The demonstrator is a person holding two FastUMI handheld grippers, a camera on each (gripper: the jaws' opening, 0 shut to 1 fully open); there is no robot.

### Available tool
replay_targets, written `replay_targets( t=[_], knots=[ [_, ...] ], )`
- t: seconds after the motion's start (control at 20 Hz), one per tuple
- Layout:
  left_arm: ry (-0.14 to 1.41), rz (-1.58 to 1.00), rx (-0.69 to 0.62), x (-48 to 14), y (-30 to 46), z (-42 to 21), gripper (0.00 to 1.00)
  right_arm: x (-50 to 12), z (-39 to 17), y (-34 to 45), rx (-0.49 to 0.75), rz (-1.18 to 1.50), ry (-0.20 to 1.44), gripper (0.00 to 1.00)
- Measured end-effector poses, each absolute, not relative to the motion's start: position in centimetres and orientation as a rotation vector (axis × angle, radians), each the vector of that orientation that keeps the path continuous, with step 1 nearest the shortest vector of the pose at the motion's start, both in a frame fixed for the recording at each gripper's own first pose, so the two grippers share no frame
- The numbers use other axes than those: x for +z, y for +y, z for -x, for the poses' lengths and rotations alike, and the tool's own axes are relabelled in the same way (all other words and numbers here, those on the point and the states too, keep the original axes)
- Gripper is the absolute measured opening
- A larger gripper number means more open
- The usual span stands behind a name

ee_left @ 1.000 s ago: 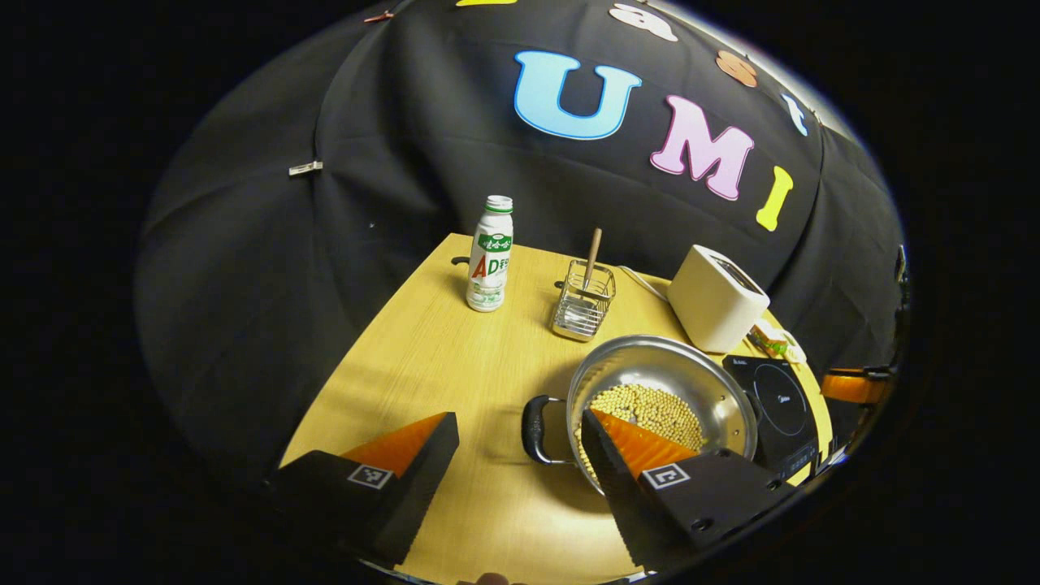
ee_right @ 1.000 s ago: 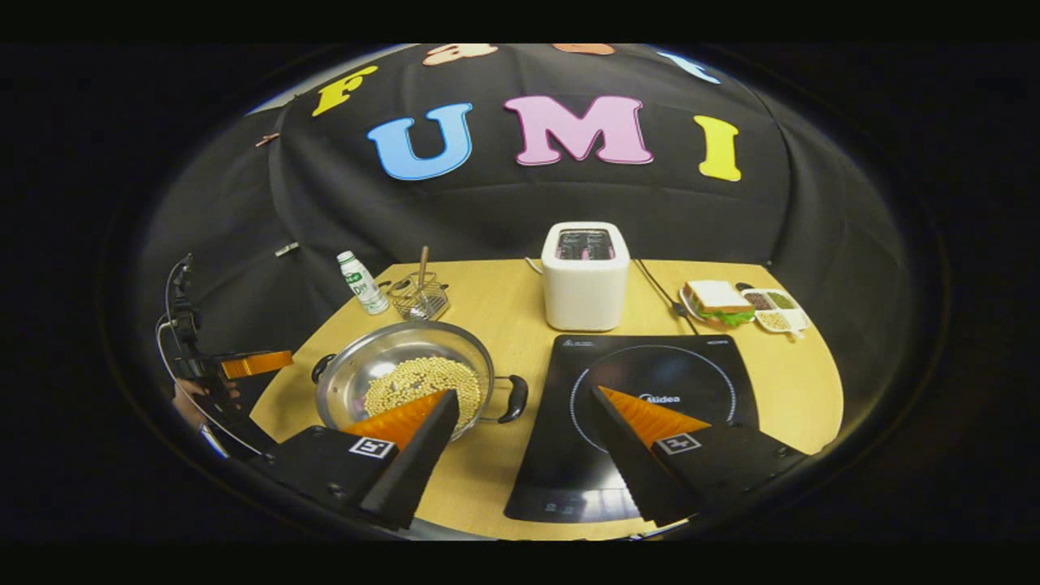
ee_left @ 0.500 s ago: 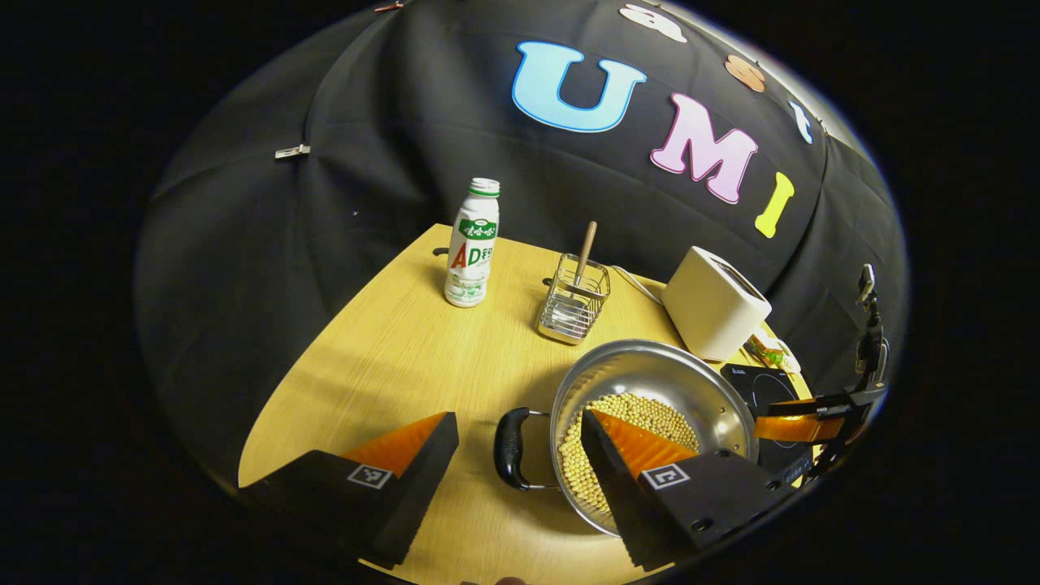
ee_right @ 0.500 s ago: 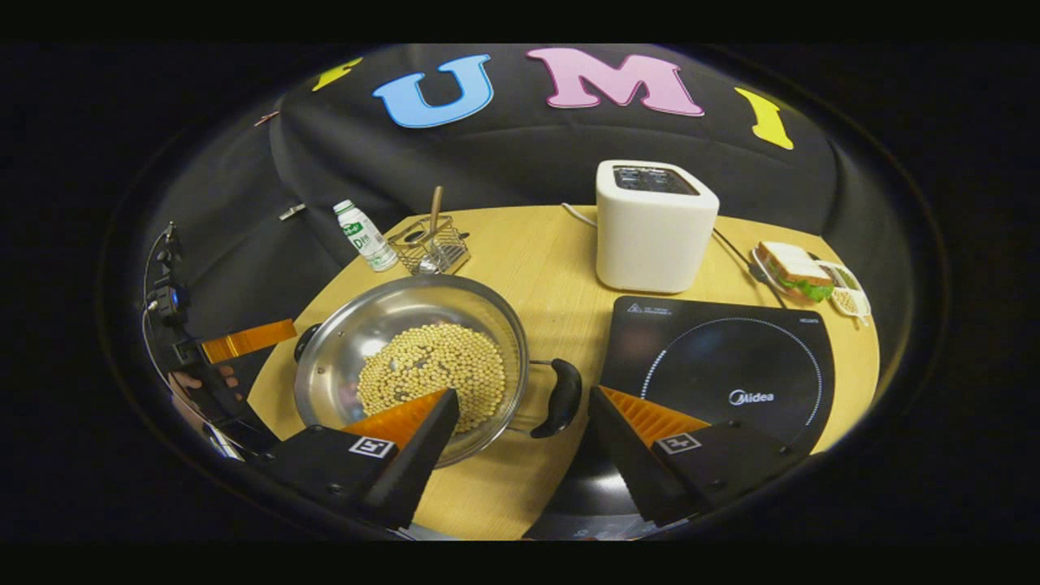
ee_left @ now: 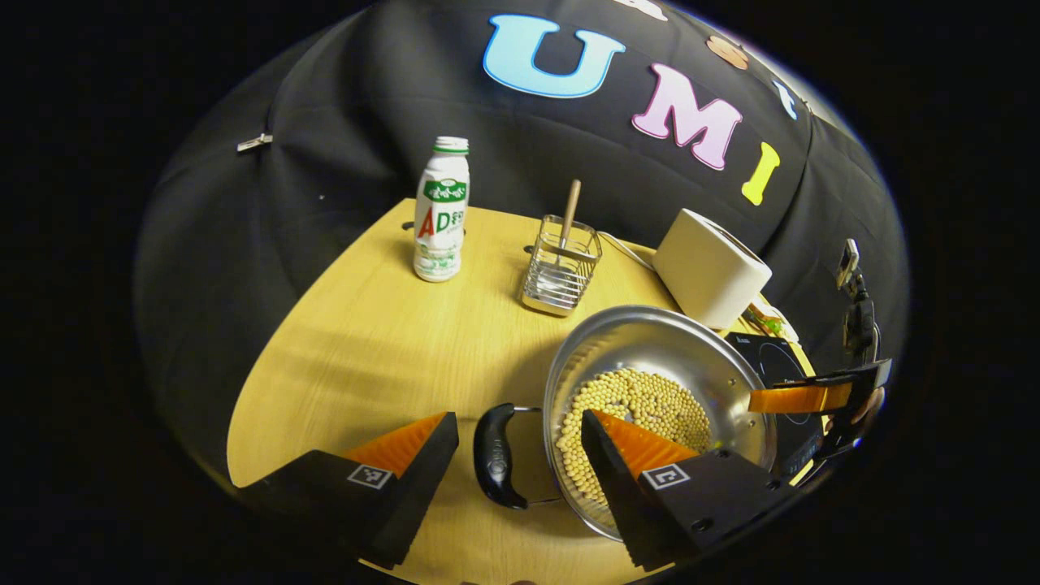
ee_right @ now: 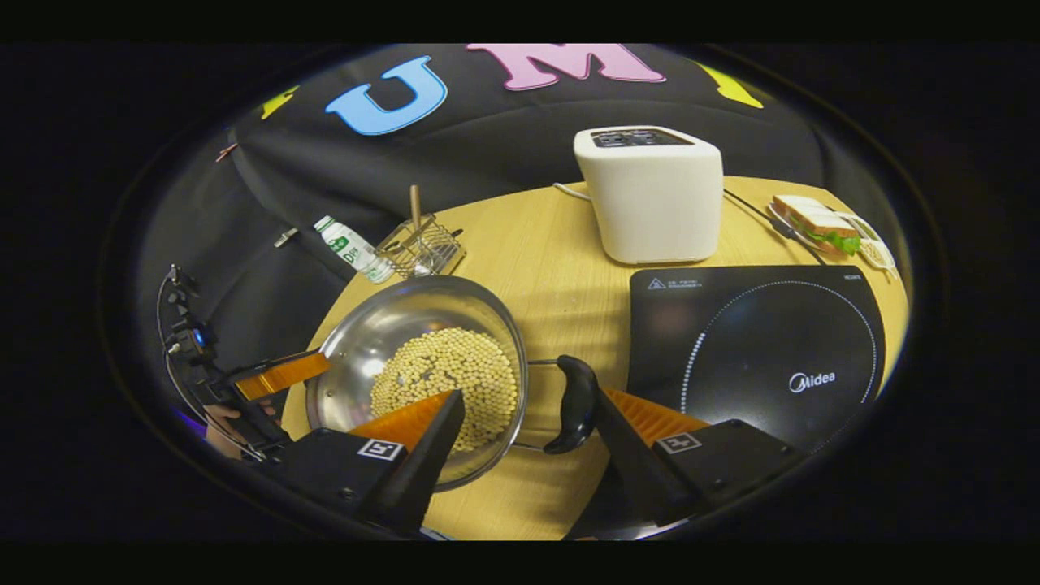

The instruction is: First push the handle of the pot to place it horizontally, then grasp the pot with both hands and set it on the induction cooktop.

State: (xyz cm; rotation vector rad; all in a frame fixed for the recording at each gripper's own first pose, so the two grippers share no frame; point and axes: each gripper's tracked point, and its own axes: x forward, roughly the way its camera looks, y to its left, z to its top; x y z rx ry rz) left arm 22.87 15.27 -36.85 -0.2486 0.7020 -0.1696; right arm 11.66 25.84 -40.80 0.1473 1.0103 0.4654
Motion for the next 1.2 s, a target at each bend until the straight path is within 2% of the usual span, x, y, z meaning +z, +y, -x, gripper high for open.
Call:
replay_targets(
  t=[0.05, 0.2, 0.25, 0.3, 0.35, 0.4, 0.45, 0.5, 0.55, 0.6, 0.65, 0.7, 0.95, 1.2],
  knots=[
    [0.714, 0.255, -0.178, -37.2, 15.1, -23.0, 0.95, -41.1, -11.8, 26.1, 0.463, -0.143, 1.012, 0.96],
    [0.772, 0.263, -0.198, -38.6, 14.6, -22.8, 0.95, -42.4, -11.1, 27.2, 0.476, -0.120, 1.048, 0.97],
    [0.787, 0.248, -0.197, -39.2, 15.0, -22.9, 0.95, -43.1, -10.8, 27.5, 0.485, -0.099, 1.058, 0.95],
    [0.799, 0.234, -0.198, -39.6, 15.2, -22.9, 0.94, -43.5, -10.5, 27.7, 0.491, -0.082, 1.071, 0.84],
    [0.811, 0.225, -0.198, -39.8, 15.6, -23.0, 0.93, -44.1, -10.3, 27.8, 0.490, -0.067, 1.079, 0.86],
    [0.824, 0.217, -0.197, -40.2, 15.8, -23.0, 0.92, -44.6, -10.1, 27.8, 0.489, -0.058, 1.087, 0.82],
    [0.840, 0.218, -0.202, -40.5, 16.0, -23.1, 0.88, -44.8, -10.2, 27.9, 0.484, -0.063, 1.092, 0.66],
    [0.859, 0.213, -0.209, -41.0, 15.9, -22.9, 0.82, -45.2, -10.4, 27.7, 0.461, -0.058, 1.107, 0.73],
    [0.877, 0.205, -0.208, -41.5, 16.1, -22.9, 0.79, -45.4, -10.7, 27.8, 0.443, -0.076, 1.113, 0.67],
    [0.886, 0.207, -0.198, -41.6, 16.2, -23.0, 0.73, -45.6, -11.1, 27.6, 0.419, -0.088, 1.120, 0.67],
    [0.875, 0.213, -0.194, -41.2, 16.4, -23.2, 0.72, -45.5, -11.3, 27.5, 0.397, -0.106, 1.117, 0.63],
    [0.878, 0.217, -0.190, -41.2, 16.3, -23.1, 0.72, -45.4, -11.4, 27.4, 0.377, -0.117, 1.118, 0.67],
    [0.870, 0.252, -0.164, -41.0, 16.4, -22.8, 0.70, -45.6, -11.7, 27.4, 0.355, -0.116, 1.114, 0.59],
    [0.900, 0.235, -0.090, -40.9, 16.4, -21.5, 0.65, -45.6, -11.3, 27.2, 0.355, -0.102, 1.119, 0.59]
  ],
)
